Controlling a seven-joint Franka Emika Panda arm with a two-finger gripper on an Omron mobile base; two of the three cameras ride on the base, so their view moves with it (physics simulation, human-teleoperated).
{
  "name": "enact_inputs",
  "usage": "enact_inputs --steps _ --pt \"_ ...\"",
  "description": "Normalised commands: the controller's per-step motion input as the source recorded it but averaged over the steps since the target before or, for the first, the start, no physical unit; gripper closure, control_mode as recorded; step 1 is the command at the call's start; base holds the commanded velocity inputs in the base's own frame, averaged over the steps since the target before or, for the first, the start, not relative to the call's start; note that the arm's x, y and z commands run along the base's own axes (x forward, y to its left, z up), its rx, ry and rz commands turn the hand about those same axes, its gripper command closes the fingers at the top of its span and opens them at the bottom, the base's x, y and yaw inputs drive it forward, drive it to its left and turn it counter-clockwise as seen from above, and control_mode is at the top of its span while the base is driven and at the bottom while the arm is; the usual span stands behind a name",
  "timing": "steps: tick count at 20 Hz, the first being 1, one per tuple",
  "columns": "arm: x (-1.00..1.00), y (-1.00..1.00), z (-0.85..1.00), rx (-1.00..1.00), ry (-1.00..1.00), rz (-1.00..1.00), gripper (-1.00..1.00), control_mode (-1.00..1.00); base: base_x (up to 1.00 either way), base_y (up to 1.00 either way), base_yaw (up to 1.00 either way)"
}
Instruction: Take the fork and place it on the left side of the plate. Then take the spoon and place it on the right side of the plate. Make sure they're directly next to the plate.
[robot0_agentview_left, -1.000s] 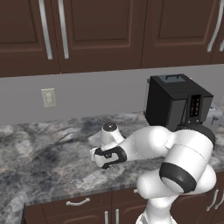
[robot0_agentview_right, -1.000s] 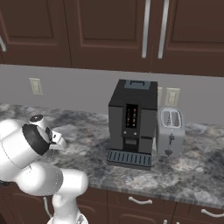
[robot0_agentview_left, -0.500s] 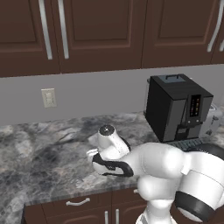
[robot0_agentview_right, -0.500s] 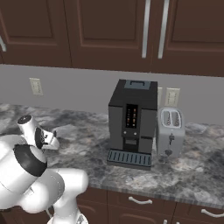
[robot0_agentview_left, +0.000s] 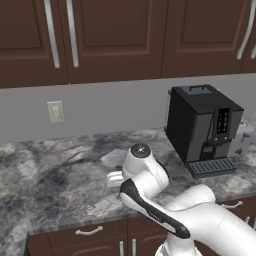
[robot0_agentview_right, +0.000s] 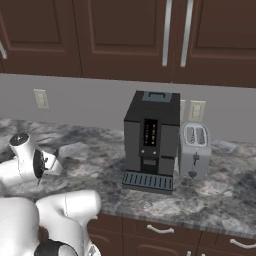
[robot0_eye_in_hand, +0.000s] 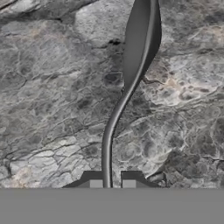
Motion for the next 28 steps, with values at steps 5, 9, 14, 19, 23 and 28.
enact_inputs --steps 5,9,14,19,23,28 --pt "-0.60 -0.32 0.61 0.09 0.00 -0.01 1.00 -1.00 0.00 0.00 0.00" --pt "-0.51 -0.34 0.69 0.07 0.00 0.00 1.00 -1.00 0.00 0.00 0.00" --pt "-0.66 -0.37 0.53 0.07 0.00 -0.02 1.00 -1.00 0.00 0.00 0.00" --pt "-0.73 -0.35 0.37 0.06 0.01 -0.05 1.00 -1.00 0.00 0.00 0.00" --pt "-0.61 -0.34 0.22 0.05 0.00 -0.06 1.00 -1.00 0.00 0.00 0.00" --pt "-0.73 -0.42 0.13 0.05 0.00 -0.06 1.00 -1.00 0.00 0.00 0.00"
